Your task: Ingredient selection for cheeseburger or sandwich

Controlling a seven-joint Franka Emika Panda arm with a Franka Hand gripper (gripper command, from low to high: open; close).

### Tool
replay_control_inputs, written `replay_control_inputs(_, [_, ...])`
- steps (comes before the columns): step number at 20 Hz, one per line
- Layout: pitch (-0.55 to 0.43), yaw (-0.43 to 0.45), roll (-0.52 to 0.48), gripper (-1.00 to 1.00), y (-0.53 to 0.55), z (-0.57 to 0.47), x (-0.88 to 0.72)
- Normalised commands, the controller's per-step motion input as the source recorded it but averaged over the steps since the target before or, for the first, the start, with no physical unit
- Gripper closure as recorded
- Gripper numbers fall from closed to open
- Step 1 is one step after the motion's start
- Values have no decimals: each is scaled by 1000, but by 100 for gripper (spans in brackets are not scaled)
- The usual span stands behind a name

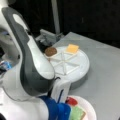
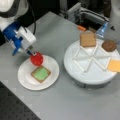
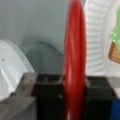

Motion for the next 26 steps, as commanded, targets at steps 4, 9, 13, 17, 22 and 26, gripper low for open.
replay_control_inputs(4, [66, 48, 55, 100, -350, -200, 282])
replay_control_inputs(9, [93, 208, 63, 100, -268, -138, 270])
replay_control_inputs(13, [86, 254, -42, 100, -174, -51, 260])
replay_control_inputs(17, [60, 248, -64, 100, -138, -48, 223])
replay_control_inputs(22, [28, 232, -97, 100, -115, -102, 171])
replay_control_inputs(26, [3, 210, -134, 100, -94, -134, 166])
